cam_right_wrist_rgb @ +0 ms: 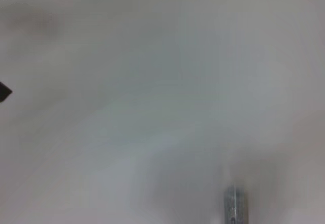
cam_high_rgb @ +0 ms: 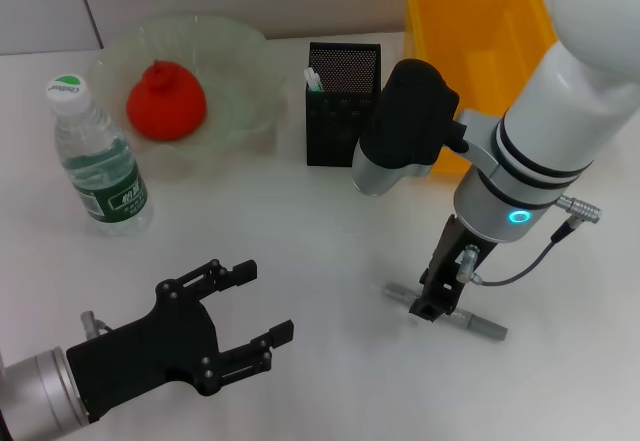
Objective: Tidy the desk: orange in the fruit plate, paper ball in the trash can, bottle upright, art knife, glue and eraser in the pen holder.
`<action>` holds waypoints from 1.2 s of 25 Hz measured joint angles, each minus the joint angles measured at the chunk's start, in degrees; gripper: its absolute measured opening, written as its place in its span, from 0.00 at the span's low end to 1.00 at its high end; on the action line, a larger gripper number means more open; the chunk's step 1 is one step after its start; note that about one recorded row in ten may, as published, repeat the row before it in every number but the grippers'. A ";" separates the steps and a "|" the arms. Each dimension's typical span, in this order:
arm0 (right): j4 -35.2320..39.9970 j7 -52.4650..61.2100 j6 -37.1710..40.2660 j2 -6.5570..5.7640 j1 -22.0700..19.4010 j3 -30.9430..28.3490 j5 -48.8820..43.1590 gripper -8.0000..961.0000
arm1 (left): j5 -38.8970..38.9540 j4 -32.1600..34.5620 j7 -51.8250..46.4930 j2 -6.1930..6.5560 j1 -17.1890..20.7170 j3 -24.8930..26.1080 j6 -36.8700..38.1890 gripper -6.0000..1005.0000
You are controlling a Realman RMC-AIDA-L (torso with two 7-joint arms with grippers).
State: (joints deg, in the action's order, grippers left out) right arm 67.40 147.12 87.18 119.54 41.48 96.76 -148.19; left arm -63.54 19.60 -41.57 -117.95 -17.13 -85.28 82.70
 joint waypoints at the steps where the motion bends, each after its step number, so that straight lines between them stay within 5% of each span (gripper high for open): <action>1: -0.14 0.01 0.00 0.00 0.00 0.00 0.00 0.49 | 0.00 0.01 0.00 0.00 -0.01 -0.02 0.00 0.77; 3: -0.34 0.01 0.00 0.00 0.04 0.01 0.00 0.49 | 0.00 0.08 0.00 0.00 -0.08 -0.06 0.00 0.77; 5: -0.48 0.01 -0.03 0.00 0.07 0.01 0.00 0.29 | 0.00 0.09 0.00 0.00 -0.12 -0.07 0.00 0.77; 30: -3.04 -0.34 -0.28 0.03 1.03 0.70 0.43 0.19 | 0.00 0.17 0.00 0.03 -0.18 0.00 0.42 0.77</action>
State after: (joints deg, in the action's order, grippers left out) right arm 64.36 146.78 86.90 119.57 42.51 97.46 -147.76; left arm -63.54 19.77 -41.57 -117.92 -17.32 -85.28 83.12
